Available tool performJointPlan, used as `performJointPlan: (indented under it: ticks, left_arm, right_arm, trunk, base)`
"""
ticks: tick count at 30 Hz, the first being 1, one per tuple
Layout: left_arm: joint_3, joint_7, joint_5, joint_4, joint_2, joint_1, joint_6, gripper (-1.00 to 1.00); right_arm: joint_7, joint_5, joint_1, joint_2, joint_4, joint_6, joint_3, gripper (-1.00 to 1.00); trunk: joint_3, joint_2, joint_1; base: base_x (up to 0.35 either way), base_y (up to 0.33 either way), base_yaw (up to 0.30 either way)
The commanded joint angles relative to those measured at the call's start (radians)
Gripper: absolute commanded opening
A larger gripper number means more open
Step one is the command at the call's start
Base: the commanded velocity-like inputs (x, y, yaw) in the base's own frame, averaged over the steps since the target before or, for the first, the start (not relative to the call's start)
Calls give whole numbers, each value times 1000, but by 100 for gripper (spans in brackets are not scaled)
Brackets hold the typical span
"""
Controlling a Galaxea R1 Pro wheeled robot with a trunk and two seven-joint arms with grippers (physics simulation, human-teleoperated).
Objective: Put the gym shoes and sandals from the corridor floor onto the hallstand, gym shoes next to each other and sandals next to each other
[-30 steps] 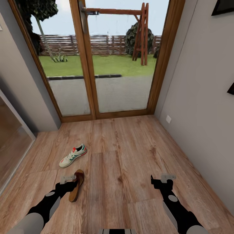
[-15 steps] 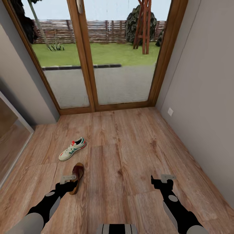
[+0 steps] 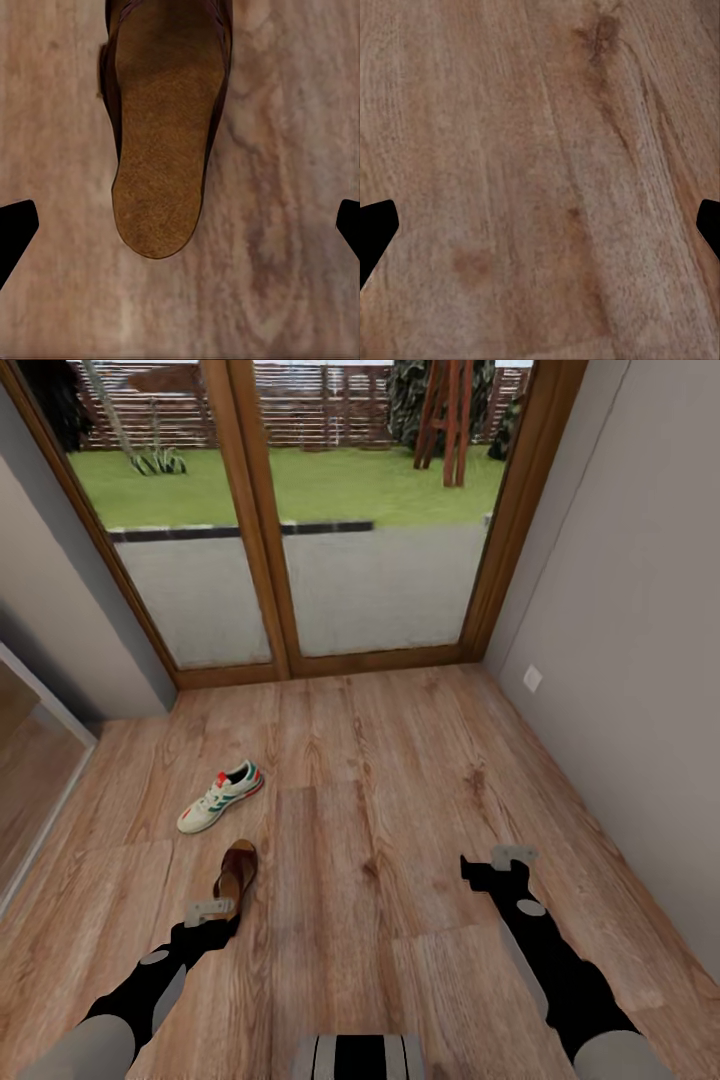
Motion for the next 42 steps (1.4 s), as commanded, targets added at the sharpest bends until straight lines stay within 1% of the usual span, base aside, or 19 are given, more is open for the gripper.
performJointPlan:
  ticks: [1,2,5,9,10,14,24,34,42]
  left_arm:
    - [9,-6,-10,1,-1,-1,-4,100]
    - [9,-6,-10,1,-1,-1,-4,100]
    - [9,-6,-10,1,-1,-1,-4,100]
    - [9,-6,-10,1,-2,-1,-4,100]
    - [9,-6,-10,1,-2,-1,-4,100]
    - [9,-6,-10,1,-2,-1,-4,100]
    - [9,-6,-10,1,-2,-1,-4,100]
    - [9,-6,-10,1,-2,-1,-4,100]
    - [8,-6,-10,1,-1,-1,-4,100]
  right_arm:
    - [-10,-10,0,-1,-35,32,5,100]
    - [-10,-10,0,-1,-35,32,5,100]
    - [-10,-10,0,-2,-123,99,5,100]
    - [-10,-10,0,-1,-212,151,5,100]
    - [-10,-10,0,-1,-268,174,5,100]
    - [-11,-9,0,-3,-299,185,7,100]
    - [-11,-5,1,-4,-289,188,10,100]
    - [-10,-7,2,-5,-219,179,10,100]
    - [-8,-7,3,-5,-200,161,11,100]
  trunk:
    - [-6,-1,0]
    - [-12,-1,1]
    - [-28,-1,2]
    - [-50,-2,4]
    - [-55,-3,4]
    - [-77,-4,6]
    - [-120,-6,11]
    - [-159,-8,15]
    - [-190,-10,19]
  base:
    - [0,0,0]
    - [0,0,0]
    - [0,0,0]
    - [0,0,0]
    - [0,0,0]
    - [0,0,0]
    - [0,0,0]
    - [0,0,0]
    - [0,0,0]
